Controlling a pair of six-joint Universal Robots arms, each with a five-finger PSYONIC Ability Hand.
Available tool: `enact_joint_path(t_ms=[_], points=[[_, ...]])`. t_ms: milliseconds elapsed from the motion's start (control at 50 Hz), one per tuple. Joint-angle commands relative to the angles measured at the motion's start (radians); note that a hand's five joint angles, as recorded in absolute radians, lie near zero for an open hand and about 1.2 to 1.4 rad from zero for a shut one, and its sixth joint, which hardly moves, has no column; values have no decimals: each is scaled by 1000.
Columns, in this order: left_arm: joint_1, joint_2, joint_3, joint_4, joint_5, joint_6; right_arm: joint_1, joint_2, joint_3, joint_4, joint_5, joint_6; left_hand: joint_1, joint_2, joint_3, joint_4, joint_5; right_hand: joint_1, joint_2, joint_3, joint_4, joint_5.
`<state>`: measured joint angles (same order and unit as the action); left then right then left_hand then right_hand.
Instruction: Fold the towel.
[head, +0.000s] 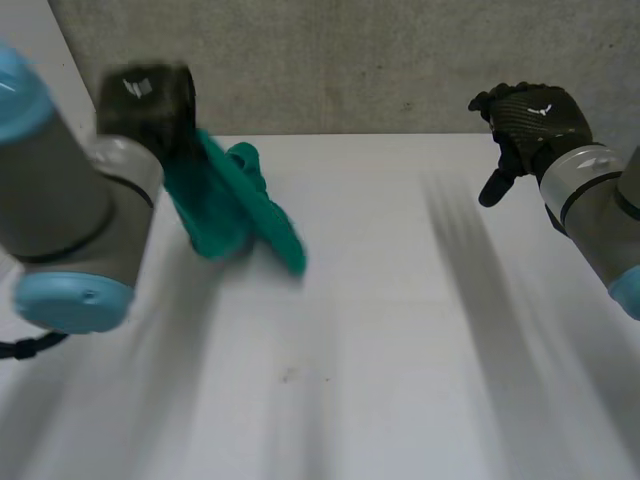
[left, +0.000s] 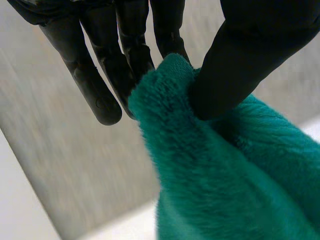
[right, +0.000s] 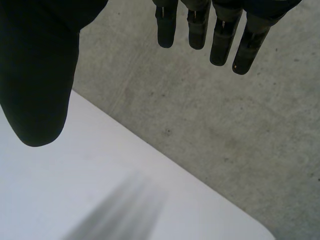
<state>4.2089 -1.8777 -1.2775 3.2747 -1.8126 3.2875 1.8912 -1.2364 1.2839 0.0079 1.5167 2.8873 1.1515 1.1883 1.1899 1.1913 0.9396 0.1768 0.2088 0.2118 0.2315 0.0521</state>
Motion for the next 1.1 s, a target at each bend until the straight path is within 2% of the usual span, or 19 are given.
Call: enact_joint_path(t_ms=[20,60,100,120,200,220,300,320,340,480,620,700,760,780,800,840,900,980,1100], points=[[-33,233,7,16,50,-16,14,93,-20,29,-13,99,245,208,206,205,282,-2,-34,-37,-57,-52],[-41,258,10,16,67,-16,25,141,-23,44,-33,235,245,208,206,205,282,-2,-34,-37,-57,-52],[-50,287,15,17,85,-16,29,147,-23,47,-50,277,245,208,206,205,282,-2,-34,-37,-57,-52],[-53,296,20,17,88,-16,35,161,-23,52,-119,408,245,208,206,205,282,-2,-34,-37,-57,-52],[-81,324,39,17,91,-14,51,179,-21,52,-254,593,245,208,206,205,282,-2,-34,-37,-57,-52],[-89,325,44,17,92,-12,69,208,-21,52,-315,684,245,208,206,205,282,-2,-34,-37,-57,-52],[-104,325,67,20,87,-11,142,250,-29,44,-418,860,245,208,206,205,282,-2,-34,-37,-57,-52],[-107,325,73,20,85,-9,143,250,-29,44,-418,860,245,208,206,205,282,-2,-34,-37,-57,-52],[-109,325,82,22,84,-2,207,264,-40,35,-420,901,245,208,206,205,282,-2,-34,-37,-57,-52],[-144,327,118,23,79,21,321,327,-78,-31,-334,902,245,208,206,205,282,-2,-34,-37,-57,-52],[-152,327,150,45,72,23,416,408,-123,-28,-297,899,245,208,206,205,282,13,-19,-22,-42,-37],[-139,327,152,59,56,26,414,402,-114,-39,-273,892,245,208,206,205,282,1191,1159,1156,1136,1141],[-124,321,144,65,53,35,405,388,-109,-39,-239,888,245,208,206,205,282,1219,1187,1184,1165,1170],[-124,321,144,65,53,35,390,365,-103,-37,-198,879,245,208,206,205,282,1219,1187,1184,1165,1170],[-75,321,130,75,50,50,356,342,-95,-26,-169,853,245,208,206,205,282,1219,1187,1184,1165,1170],[-40,321,115,79,49,54,304,311,-80,-26,-144,802,245,208,206,205,282,1219,1187,1184,1165,1170],[26,319,81,89,49,46,177,163,-25,-29,-112,622,245,208,206,205,282,1219,1187,1184,1165,1170],[80,315,34,92,49,32,103,29,-21,-36,-119,413,245,208,206,205,282,1219,1187,1184,1165,1170],[164,276,-173,97,58,-94,106,-12,-90,56,-132,268,245,208,206,205,282,1219,1187,1184,1165,1170]])
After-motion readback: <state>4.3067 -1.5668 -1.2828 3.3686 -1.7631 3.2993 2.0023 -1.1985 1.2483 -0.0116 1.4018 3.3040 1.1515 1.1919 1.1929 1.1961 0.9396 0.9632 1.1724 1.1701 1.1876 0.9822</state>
